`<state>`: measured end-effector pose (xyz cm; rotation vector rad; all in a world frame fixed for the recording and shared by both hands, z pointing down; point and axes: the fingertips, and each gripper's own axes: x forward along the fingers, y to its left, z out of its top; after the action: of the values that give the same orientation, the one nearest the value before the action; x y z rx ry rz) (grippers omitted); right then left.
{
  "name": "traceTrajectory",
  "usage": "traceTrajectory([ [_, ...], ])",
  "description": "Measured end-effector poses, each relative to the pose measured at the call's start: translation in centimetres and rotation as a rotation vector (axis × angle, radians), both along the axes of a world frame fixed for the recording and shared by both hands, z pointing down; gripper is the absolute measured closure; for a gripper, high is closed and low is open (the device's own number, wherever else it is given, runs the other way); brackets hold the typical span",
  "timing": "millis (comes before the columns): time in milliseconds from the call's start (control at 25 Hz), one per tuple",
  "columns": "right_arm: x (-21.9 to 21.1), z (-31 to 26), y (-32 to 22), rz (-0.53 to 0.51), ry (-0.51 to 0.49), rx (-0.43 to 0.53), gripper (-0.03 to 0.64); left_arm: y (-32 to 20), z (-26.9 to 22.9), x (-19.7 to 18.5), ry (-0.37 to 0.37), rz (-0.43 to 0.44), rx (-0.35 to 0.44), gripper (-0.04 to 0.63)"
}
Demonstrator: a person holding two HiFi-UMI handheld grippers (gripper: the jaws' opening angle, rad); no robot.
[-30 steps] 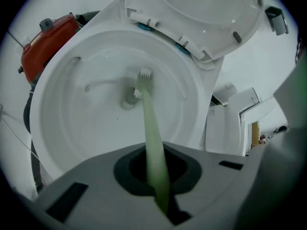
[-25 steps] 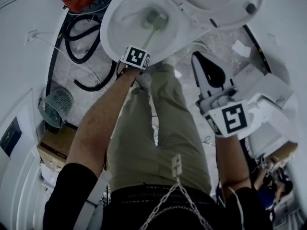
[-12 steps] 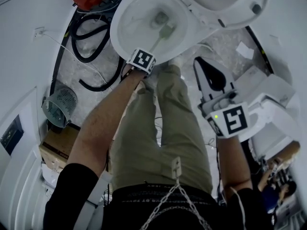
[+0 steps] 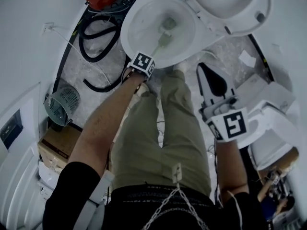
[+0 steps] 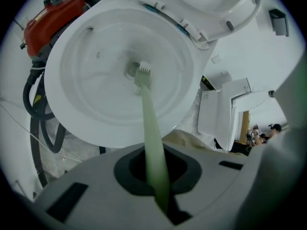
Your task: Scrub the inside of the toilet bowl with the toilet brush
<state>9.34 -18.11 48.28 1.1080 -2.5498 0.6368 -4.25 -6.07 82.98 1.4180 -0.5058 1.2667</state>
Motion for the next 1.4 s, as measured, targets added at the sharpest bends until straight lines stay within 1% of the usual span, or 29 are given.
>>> traceTrajectory([
  [160, -0.1, -0.2, 0.4, 0.001, 0.005, -0.001, 0.614, -0.2, 0.3, -1.3, -0.009, -0.089, -0.013, 0.595],
  [400, 0.3, -1.4, 0.8, 0.014, 0.016, 0.017, 0.614, -1.2, 1.1, -2.6, -0.034, -0.246, 0.006, 0.595],
  [520, 0.6, -2.5, 1.2, 0.031, 0.022, 0.033, 0.614, -1.3, 1.1, -2.8, -0.033, -0.284, 0.001, 0.595],
  [600, 1.0, -2.9, 1.7, 0.037, 0.031, 0.033, 0.614, -1.3, 1.0, -3.0, -0.04, -0.304, 0.02, 0.595],
  [720, 1.6, -3.6, 2.8, 0.049, 0.036, 0.026, 0.614, -2.1, 0.5, -3.7, -0.058, -0.367, 0.078, 0.595],
  [760, 1.8, -3.8, 3.3, 0.052, 0.038, 0.025, 0.614, -2.4, 0.2, -4.0, -0.06, -0.375, 0.101, 0.595],
  [800, 1.9, -4.1, 3.8, 0.055, 0.039, 0.026, 0.614, -2.8, -0.2, -4.2, -0.061, -0.365, 0.126, 0.595],
  [880, 1.9, -4.6, 4.7, 0.058, 0.043, 0.027, 0.614, -3.7, -1.6, -4.7, -0.054, -0.312, 0.193, 0.595],
  [960, 1.8, -5.1, 5.8, 0.056, 0.051, 0.028, 0.614, -4.5, -3.9, -5.0, -0.023, -0.263, 0.28, 0.595],
  [1040, 1.7, -5.6, 7.0, 0.045, 0.067, 0.032, 0.614, -4.8, -7.0, -5.1, 0.02, -0.229, 0.374, 0.595],
  [1200, 0.6, -7.4, 8.6, 0.045, 0.066, 0.04, 0.614, -4.1, -14.4, -6.1, 0.104, -0.176, 0.569, 0.595],
  [1280, 0.0, -8.6, 8.5, 0.034, 0.08, 0.085, 0.614, -3.6, -18.2, -6.6, 0.143, -0.167, 0.655, 0.595],
  [1400, -1.1, -11.3, 8.4, 0.03, 0.105, 0.148, 0.614, -2.8, -24.3, -6.9, 0.179, -0.17, 0.774, 0.595],
])
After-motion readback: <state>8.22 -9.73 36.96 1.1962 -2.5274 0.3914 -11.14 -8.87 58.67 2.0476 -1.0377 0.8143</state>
